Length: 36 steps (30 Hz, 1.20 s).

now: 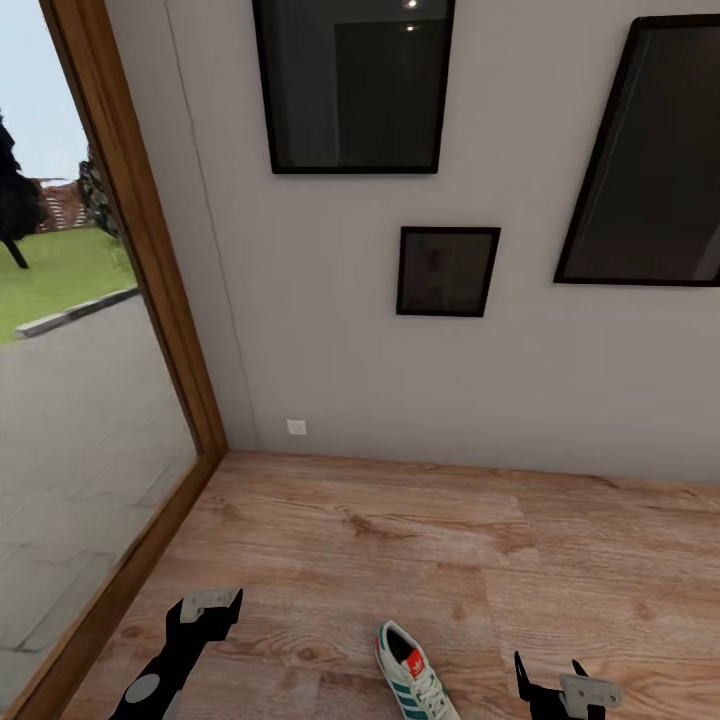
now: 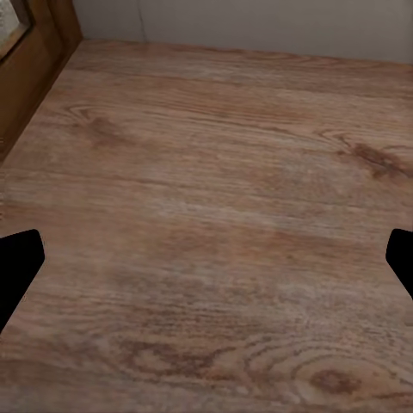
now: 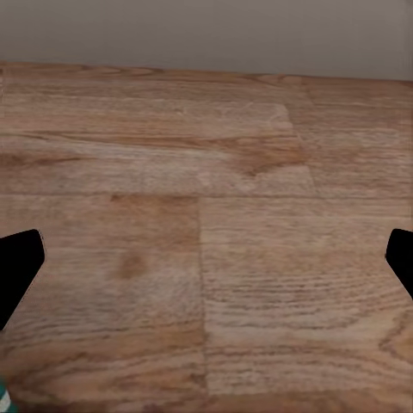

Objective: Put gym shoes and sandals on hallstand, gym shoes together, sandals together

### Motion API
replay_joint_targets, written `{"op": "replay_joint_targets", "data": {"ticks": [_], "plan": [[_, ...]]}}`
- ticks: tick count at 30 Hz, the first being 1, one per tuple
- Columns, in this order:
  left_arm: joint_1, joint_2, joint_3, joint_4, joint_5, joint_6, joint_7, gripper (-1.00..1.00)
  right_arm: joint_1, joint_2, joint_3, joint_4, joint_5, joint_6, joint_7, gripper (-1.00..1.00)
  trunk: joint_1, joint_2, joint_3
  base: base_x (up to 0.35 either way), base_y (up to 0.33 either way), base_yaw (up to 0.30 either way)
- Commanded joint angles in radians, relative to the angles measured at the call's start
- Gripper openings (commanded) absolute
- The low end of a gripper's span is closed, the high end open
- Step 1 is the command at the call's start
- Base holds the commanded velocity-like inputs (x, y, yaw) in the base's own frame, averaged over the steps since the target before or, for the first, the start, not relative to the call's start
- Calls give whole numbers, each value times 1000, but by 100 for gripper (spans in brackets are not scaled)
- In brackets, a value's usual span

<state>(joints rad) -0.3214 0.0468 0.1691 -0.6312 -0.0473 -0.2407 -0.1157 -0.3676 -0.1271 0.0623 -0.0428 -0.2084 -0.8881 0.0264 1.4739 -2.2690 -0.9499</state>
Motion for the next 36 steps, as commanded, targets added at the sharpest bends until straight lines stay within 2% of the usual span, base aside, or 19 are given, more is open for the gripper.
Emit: {"op": "replay_joint_targets", "data": {"ticks": [1, 8, 36], "plan": [[-1, -1, 6, 1, -5, -3, -8, 100, -1, 0, 7, 1, -10, -3, 3, 100, 0, 0, -1, 0, 144, 0], [-1, -1, 6, 1, -5, -3, -7, 100, -1, 0, 7, 0, -10, -3, 3, 100, 0, 0, -1, 0, 196, 0], [-1, -1, 6, 1, -5, -3, -7, 100, -1, 0, 7, 1, -10, -3, 3, 100, 0, 0, -1, 0, 84, 0]]}}
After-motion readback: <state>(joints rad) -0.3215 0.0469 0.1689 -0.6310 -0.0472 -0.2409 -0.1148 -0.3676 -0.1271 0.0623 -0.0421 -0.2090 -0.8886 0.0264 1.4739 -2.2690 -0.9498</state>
